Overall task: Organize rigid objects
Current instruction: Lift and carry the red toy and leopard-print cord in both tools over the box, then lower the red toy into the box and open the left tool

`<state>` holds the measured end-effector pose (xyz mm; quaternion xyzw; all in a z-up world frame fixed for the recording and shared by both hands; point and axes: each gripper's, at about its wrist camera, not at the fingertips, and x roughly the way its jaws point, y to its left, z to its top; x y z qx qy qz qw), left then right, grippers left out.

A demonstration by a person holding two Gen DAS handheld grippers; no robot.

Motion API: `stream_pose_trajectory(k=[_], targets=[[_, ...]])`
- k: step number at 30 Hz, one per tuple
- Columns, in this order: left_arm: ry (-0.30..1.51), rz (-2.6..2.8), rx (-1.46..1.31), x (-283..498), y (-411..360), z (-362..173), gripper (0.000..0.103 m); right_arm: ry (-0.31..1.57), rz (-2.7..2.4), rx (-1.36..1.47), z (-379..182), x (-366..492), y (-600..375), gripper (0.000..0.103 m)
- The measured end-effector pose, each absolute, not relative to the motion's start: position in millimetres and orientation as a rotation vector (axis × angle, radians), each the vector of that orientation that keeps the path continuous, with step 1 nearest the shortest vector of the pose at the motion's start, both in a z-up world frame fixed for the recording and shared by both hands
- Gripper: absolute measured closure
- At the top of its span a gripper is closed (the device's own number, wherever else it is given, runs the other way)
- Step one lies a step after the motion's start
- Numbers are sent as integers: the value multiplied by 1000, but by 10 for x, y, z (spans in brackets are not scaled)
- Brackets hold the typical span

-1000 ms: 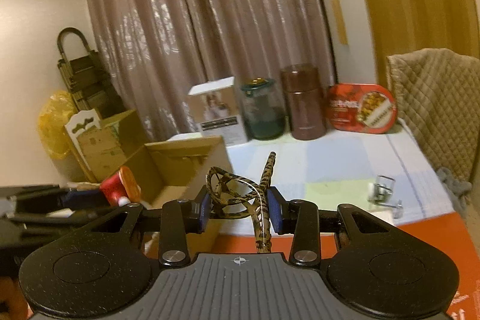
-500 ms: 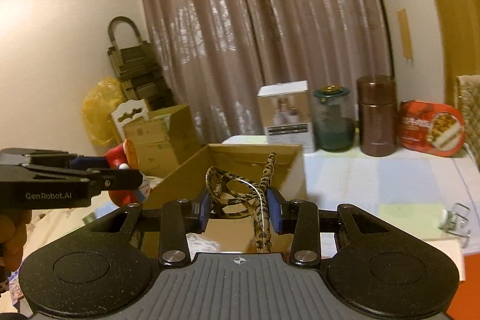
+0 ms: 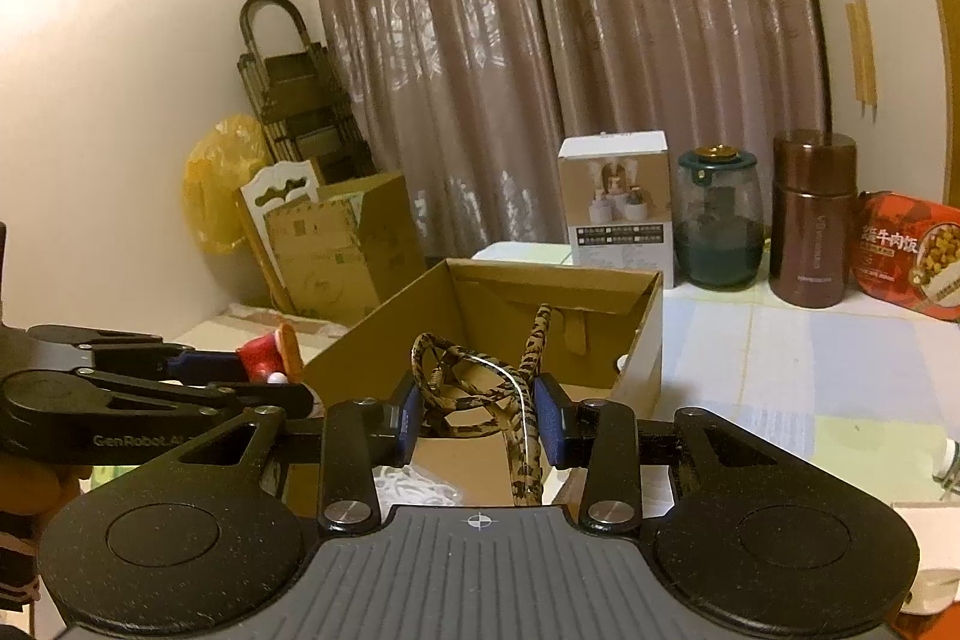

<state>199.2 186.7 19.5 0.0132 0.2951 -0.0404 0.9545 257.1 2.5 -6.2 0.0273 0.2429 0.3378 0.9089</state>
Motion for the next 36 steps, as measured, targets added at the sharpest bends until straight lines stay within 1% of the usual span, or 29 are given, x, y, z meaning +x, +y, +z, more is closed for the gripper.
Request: stream_pose_trajectory(k=[23, 36], targets=[[695, -128, 54, 3017, 1989, 1, 63, 561, 702, -10, -317, 3268, 318, 67], [735, -118, 44, 3203, 2008, -118, 63, 578, 691, -16, -364, 3331, 332, 67]])
